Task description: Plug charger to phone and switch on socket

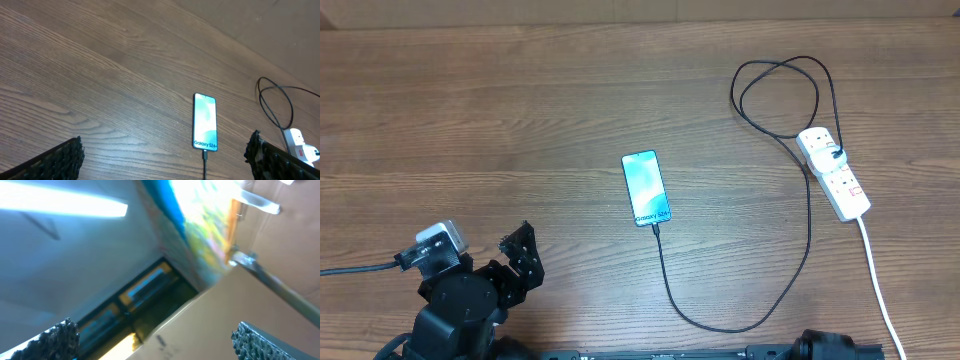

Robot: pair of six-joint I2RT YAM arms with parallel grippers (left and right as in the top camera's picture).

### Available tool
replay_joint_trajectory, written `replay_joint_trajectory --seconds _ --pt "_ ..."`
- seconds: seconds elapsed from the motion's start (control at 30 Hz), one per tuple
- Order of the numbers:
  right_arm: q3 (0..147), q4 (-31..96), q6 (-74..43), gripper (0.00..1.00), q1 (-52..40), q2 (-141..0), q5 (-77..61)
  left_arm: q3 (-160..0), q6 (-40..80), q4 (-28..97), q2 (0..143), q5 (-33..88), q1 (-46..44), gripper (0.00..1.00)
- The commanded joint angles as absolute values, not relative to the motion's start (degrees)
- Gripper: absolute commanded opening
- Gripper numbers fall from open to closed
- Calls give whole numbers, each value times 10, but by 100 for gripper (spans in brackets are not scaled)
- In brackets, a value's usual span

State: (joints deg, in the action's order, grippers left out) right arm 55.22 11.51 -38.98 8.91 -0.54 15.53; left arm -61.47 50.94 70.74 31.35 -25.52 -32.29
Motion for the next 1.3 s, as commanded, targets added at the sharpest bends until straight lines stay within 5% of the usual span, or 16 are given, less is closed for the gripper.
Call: replay_joint_trajectory --seconds 0.0,1.27 --pt "490 110 -390 100 87 -3 206 -612 519 707 311 -254 -328 100" --pt "82 146 -392 100 87 -3 208 -612 519 707 311 -254 -328 100"
